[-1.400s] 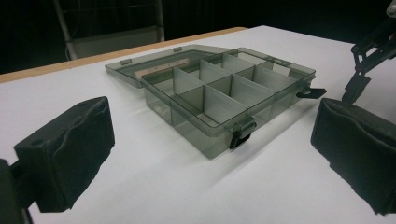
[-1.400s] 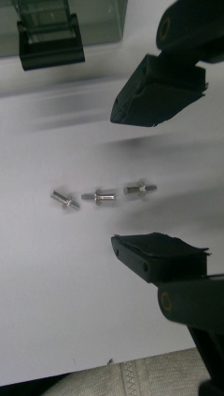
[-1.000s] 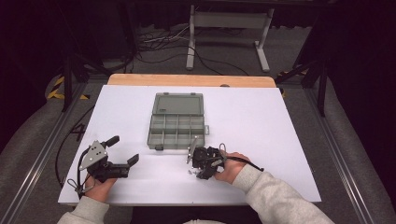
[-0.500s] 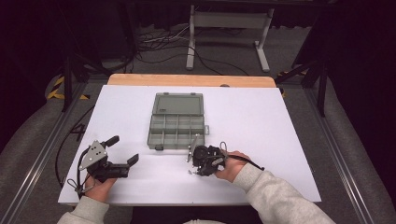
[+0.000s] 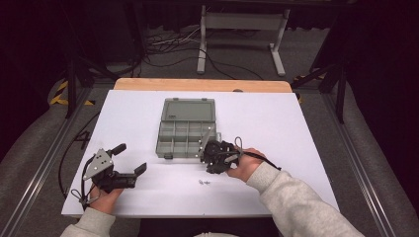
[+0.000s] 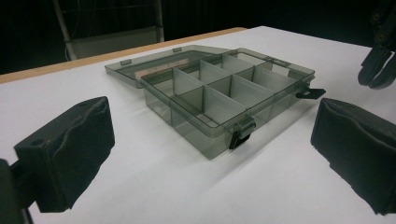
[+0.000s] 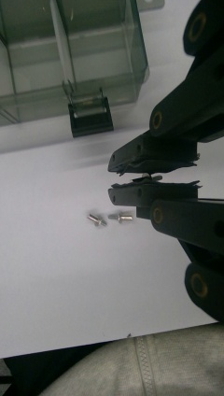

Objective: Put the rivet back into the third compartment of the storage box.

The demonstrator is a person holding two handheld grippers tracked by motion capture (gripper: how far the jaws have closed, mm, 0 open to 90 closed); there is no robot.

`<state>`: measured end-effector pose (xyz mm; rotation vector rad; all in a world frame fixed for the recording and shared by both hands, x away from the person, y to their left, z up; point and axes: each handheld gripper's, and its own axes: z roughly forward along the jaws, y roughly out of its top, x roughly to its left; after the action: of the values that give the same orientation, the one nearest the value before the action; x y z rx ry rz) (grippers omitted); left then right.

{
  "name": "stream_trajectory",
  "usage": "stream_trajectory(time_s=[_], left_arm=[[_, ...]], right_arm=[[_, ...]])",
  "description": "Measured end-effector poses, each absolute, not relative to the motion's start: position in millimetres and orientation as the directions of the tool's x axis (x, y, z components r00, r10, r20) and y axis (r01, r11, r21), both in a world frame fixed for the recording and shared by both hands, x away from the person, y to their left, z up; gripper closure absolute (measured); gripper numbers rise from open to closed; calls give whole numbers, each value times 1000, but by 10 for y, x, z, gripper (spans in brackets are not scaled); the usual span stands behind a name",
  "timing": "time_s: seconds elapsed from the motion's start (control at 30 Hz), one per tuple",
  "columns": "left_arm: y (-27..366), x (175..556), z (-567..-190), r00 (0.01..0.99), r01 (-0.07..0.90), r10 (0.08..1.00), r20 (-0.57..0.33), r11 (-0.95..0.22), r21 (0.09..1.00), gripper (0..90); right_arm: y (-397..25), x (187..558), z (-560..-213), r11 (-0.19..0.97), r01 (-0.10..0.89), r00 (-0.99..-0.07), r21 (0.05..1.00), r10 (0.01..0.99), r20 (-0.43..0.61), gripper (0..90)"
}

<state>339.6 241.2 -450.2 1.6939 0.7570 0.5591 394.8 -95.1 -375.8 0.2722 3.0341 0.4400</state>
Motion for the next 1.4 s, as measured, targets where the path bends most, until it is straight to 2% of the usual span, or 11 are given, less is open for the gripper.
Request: stream_trajectory(time_s=[0.4, 1.4], left_arm=[[2419, 3401, -4506, 680, 195, 733, -24, -149, 969, 2], [2421, 3409, -4510, 684, 194, 729, -24, -149, 970, 2]], right_arm=[[-846, 4176, -3443, 924, 174, -975, 340, 209, -69, 824], [-736, 4849, -3232, 872, 271, -935, 407, 340, -104, 824]])
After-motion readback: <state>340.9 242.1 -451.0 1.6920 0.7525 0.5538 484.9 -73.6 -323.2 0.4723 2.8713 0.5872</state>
